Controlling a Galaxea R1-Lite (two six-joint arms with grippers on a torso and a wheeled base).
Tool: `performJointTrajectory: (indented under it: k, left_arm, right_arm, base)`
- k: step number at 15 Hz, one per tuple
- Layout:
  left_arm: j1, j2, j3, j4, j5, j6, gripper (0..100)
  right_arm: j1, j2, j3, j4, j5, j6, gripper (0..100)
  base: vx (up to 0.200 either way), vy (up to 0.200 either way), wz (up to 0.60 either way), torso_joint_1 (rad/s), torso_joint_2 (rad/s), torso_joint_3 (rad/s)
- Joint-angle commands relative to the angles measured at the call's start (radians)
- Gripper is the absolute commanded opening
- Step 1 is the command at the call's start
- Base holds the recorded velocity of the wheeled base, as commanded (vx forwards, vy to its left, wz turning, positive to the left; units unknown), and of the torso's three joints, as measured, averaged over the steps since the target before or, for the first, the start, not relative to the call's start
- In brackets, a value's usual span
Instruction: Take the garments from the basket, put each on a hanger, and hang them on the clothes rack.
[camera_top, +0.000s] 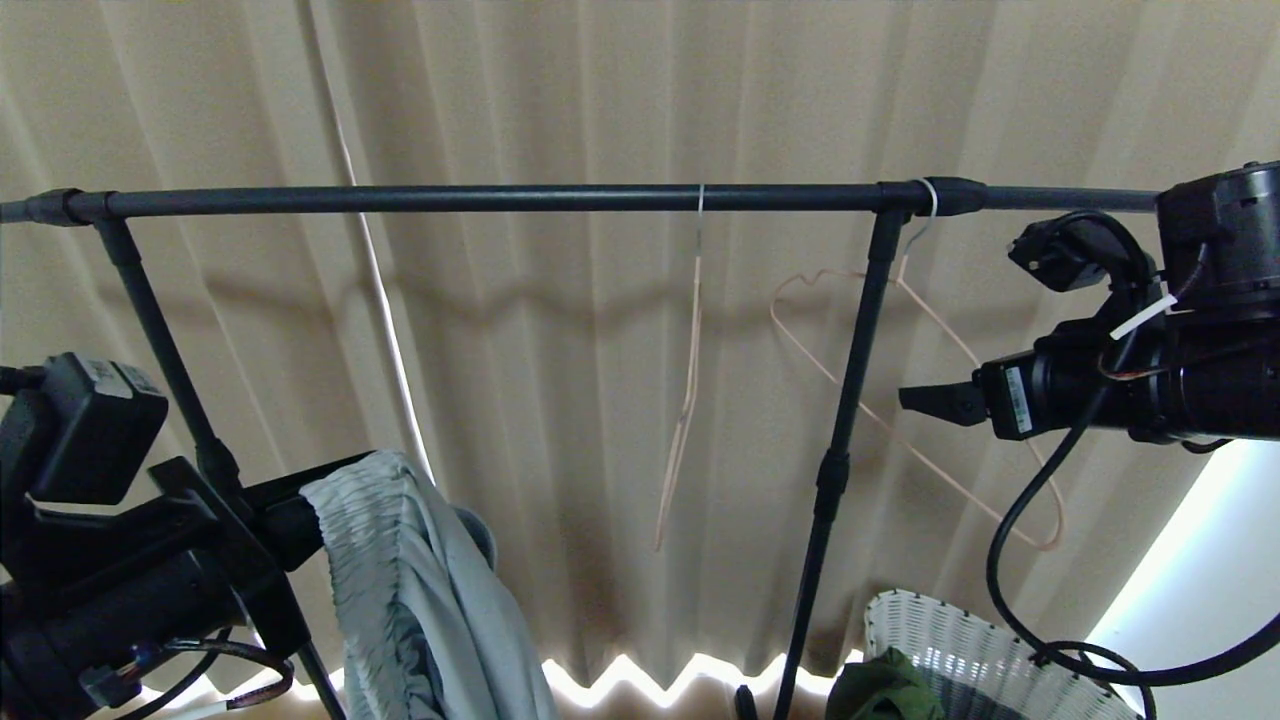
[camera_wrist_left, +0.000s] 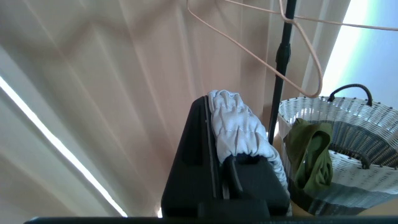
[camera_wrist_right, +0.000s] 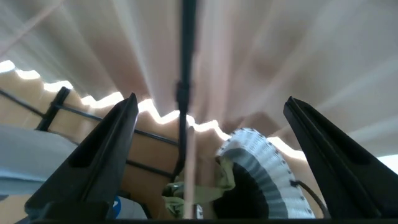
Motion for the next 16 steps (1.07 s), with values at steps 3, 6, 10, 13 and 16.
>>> performJointTrajectory:
  k: [3,6,10,13,16]
  left_arm:
    - [0.0,-0.004,0.002,0.0,0.0,0.001,0]
    - [0.0,-0.004,0.002,0.0,0.0,0.001,0]
    - [0.0,-0.004,0.008,0.0,0.0,0.002,0]
    - [0.0,-0.004,0.009,0.0,0.0,0.002,0]
    - [0.0,-0.004,0.008,0.0,0.0,0.002,0]
  right_arm:
    - [0.011,0.043,-0.006,-0.003,0.0,0.003,100]
    - [0.011,0.042,-0.009,-0.002,-0.002,0.003,100]
    - [0.009,0.045,-0.009,-0.002,-0.003,0.003,100]
    - [0.008,0.043,-0.009,-0.002,-0.003,0.003,0]
    - [0.006,0.034,-0.006,-0.002,-0.009,0.003,0]
  base:
    - [0.0,0.0,0.0,0.0,0.0,0.0]
    - [0.0,0.0,0.0,0.0,0.0,0.0]
    - [0.0,0.0,0.0,0.0,0.0,0.0]
    - [0.0,0.0,0.0,0.0,0.0,0.0]
    - [0.0,0.0,0.0,0.0,0.0,0.0]
